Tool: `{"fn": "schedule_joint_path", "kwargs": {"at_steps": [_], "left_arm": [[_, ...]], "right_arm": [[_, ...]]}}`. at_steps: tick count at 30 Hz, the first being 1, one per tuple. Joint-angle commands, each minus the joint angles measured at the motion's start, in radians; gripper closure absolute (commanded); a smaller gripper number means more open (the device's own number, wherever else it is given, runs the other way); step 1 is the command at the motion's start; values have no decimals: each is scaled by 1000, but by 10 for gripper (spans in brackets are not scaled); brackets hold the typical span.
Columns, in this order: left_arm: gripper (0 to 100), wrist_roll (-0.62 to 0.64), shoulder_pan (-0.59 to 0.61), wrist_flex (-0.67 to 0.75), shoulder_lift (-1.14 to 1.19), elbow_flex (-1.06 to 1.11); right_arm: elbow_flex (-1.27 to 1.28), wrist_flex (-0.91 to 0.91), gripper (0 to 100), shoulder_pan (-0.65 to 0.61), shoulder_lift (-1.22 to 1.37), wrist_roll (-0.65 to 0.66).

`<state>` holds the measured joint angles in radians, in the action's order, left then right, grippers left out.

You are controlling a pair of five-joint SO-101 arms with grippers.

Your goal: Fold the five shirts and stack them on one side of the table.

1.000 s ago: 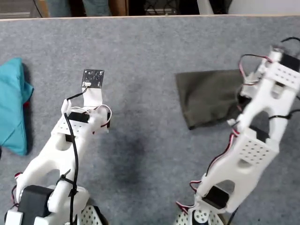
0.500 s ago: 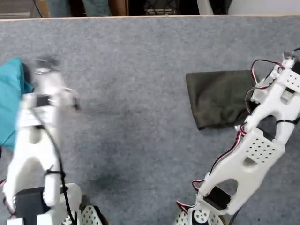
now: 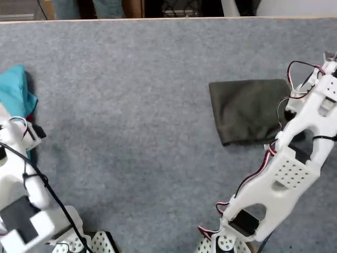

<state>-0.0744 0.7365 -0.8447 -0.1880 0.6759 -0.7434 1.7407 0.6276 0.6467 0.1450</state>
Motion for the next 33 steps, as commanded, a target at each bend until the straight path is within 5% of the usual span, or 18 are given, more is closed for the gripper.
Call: {"fn": "schedule_joint_path", "kwargs": {"at_steps": [1, 8, 16, 22, 29, 31, 33], "left_arm": [[748, 3, 13, 18, 41, -12], [981, -5, 1, 25, 49, -73], [972, -6, -91, -25, 44, -88], [972, -5, -306, -213, -124, -82], [972, -5, -759, -356, -491, -12], [970, -6, -788, -358, -577, 12], [967, -6, -688, -336, -620, 45]], "right_arm": [[-42, 6, 557, -8, -101, 2], [-35, 18, 557, -8, -200, 0], [-35, 20, 557, 9, -311, 0], [-35, 20, 557, 80, -386, 6], [-35, 20, 557, 149, -403, 8], [-33, 20, 557, 157, -400, 8], [-33, 20, 557, 157, -400, 8]]}}
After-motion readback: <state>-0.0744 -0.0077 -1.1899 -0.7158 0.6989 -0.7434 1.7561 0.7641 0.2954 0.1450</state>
